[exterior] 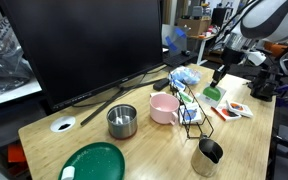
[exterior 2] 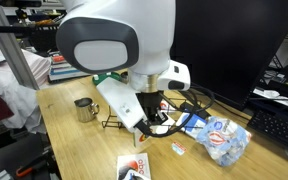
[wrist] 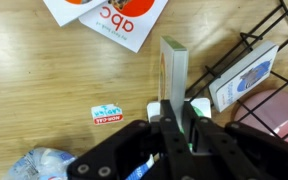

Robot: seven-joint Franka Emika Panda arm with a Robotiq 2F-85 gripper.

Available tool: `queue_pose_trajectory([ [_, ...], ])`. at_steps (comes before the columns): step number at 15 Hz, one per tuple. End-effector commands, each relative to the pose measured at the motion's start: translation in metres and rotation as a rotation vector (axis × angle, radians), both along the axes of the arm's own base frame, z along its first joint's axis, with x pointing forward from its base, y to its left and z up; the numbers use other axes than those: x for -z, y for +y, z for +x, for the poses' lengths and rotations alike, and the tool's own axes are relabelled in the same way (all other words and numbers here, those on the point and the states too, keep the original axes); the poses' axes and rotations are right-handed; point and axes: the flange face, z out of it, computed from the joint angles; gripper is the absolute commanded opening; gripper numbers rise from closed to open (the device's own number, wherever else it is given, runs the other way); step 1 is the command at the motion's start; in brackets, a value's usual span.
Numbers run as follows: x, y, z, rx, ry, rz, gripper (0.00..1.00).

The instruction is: Take one book from the wire tray and place it upright on the table

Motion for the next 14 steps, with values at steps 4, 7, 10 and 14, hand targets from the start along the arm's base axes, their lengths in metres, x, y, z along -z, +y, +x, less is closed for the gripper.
queue_pose_trajectory([
  [4, 0.014, 0.005, -0.002, 0.035, 0.07, -0.045, 0.04],
  [7, 0.023, 0.01, 0.002, 0.035, 0.098, -0.065, 0.04],
  [10, 0.022, 0.021, 0.01, 0.012, 0.101, -0.079, 0.04],
  [14, 0.022, 0.036, 0.012, -0.011, 0.117, -0.079, 0.04],
])
